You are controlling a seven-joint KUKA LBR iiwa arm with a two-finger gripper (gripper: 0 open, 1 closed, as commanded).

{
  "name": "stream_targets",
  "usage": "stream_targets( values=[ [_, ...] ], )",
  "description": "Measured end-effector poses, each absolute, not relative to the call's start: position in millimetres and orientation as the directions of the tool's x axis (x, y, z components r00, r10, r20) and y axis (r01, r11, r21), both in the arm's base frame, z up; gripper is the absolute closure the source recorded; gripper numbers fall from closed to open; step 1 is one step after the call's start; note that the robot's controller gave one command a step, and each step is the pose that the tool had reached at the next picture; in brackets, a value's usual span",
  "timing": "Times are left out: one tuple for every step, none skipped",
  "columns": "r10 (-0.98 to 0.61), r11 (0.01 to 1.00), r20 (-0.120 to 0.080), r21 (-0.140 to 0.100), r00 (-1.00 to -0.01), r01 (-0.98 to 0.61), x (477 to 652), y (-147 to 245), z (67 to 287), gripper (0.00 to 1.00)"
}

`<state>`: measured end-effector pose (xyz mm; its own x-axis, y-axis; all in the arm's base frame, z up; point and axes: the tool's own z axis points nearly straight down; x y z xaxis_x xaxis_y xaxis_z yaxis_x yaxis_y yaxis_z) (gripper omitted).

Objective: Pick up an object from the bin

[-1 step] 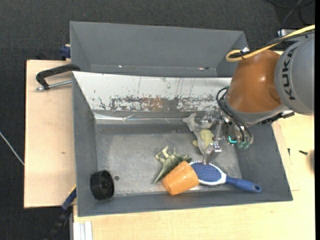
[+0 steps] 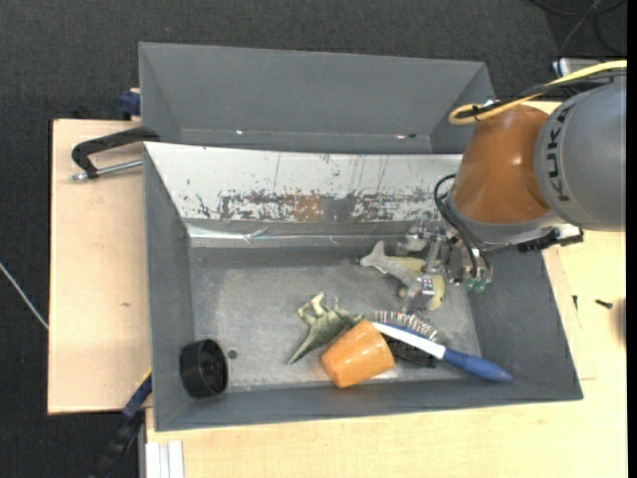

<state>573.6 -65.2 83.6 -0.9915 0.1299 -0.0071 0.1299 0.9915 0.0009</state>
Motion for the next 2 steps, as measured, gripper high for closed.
stream_targets(
  values=[
    [0.301,0.954,-0.007,0.004,-0.954,0.301,567.9,-64.2,73.7,0.0],
    [0.3,0.954,-0.004,0.002,-0.954,0.3,569.2,-63.5,75.0,0.0]
  ],
)
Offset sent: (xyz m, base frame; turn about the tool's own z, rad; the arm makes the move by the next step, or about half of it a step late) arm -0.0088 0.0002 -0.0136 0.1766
